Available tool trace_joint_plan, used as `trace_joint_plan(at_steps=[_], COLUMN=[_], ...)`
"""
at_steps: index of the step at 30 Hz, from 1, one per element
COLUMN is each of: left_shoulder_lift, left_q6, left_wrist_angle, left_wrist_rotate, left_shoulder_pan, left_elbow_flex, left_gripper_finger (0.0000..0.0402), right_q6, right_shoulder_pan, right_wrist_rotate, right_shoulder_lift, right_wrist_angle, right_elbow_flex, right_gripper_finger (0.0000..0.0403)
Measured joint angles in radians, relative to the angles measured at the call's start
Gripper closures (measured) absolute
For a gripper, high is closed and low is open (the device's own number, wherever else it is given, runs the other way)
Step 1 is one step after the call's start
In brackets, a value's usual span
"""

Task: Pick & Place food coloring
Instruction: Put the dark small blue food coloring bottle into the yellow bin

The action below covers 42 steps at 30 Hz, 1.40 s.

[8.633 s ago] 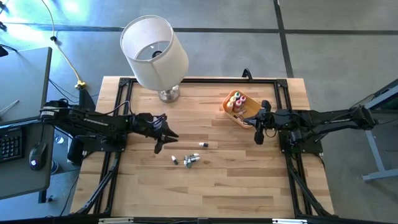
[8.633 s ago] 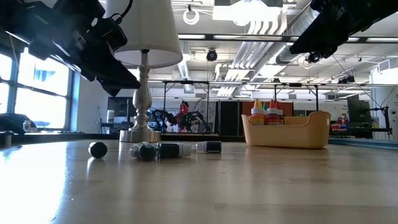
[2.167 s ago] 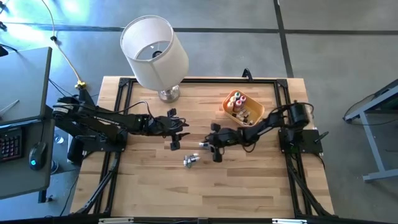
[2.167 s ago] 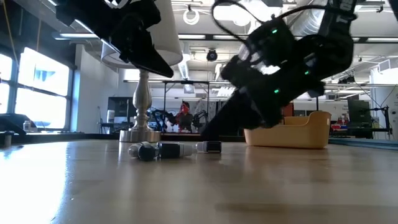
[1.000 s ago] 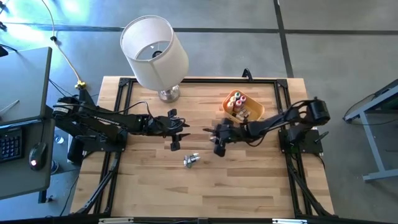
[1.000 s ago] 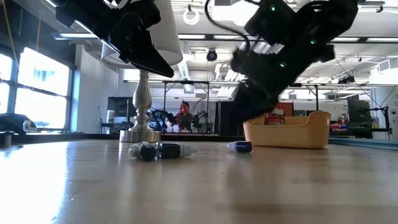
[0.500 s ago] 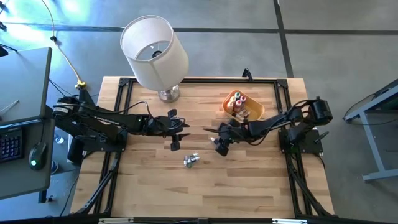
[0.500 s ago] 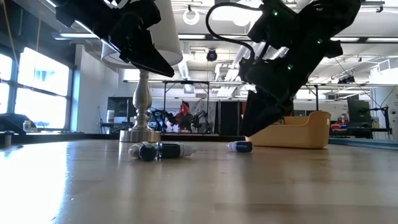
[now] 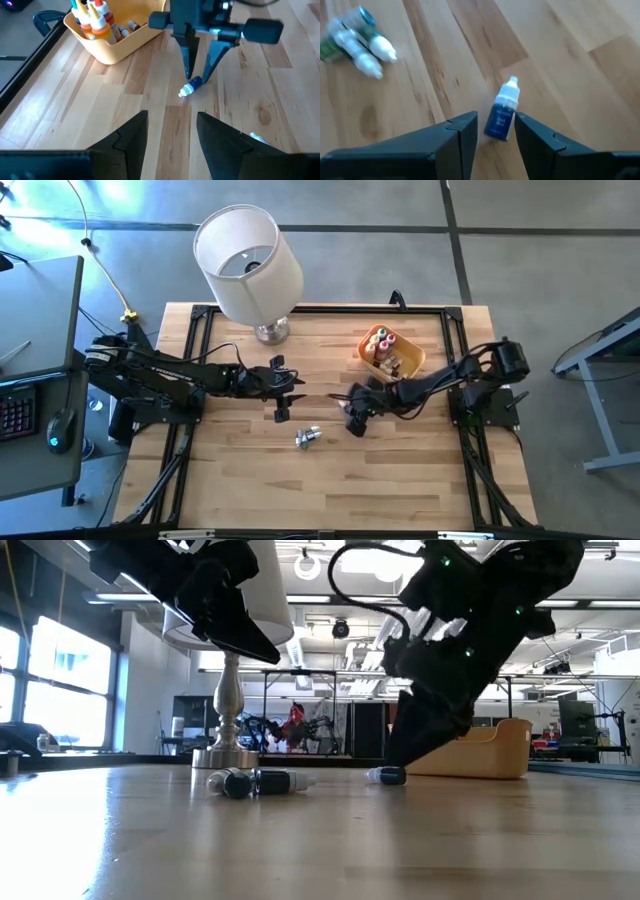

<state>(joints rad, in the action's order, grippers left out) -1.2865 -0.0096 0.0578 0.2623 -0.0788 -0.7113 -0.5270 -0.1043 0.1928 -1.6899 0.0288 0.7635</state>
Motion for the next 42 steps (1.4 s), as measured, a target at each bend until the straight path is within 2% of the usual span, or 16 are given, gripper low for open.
trace_joint_plan(at_steps=[12,20,25,28,31,35,39,42], left_shoulder_lift=[0.0,0.0,0.0,0.0,0.0,0.0,0.0,0.0], left_q6=[0.0,0.0,0.0,0.0,0.0,0.0,0.0,0.0], left_wrist_angle=[0.0,-0.001,-0.004,-0.008,-0.008,-0.007,-0.007,-0.007], left_wrist_rotate=[0.0,0.0,0.0,0.0,0.0,0.0,0.0,0.0], left_shoulder_pan=[0.0,0.0,0.0,0.0,0.0,0.0,0.0,0.0], left_elbow_flex=[0.0,0.0,0.0,0.0,0.0,0.0,0.0,0.0], left_gripper_finger=[0.0237,0.0237,0.0237,0.0237,0.0237,0.0237,0.0237,0.0237], right_q6=[0.009,0.054,0.056,0.061,0.063,0.05,-0.067,-0.174], right_shoulder_pan=[-0.004,-0.002,0.0,0.0,0.006,0.025,0.066,0.11], right_wrist_rotate=[0.053,0.061,0.031,0.036,0.103,0.304,0.502,0.549], right_shoulder_lift=[-0.092,-0.094,-0.064,-0.001,0.103,0.261,0.396,0.446], right_wrist_angle=[0.033,0.054,0.041,-0.013,-0.119,-0.344,-0.58,-0.713], right_elbow_flex=[0.004,0.002,-0.001,-0.003,0.0,-0.001,-0.001,-0.001], right_gripper_finger=[0.0284,0.0332,0.0338,0.0332,0.0333,0.0338,0.0333,0.033])
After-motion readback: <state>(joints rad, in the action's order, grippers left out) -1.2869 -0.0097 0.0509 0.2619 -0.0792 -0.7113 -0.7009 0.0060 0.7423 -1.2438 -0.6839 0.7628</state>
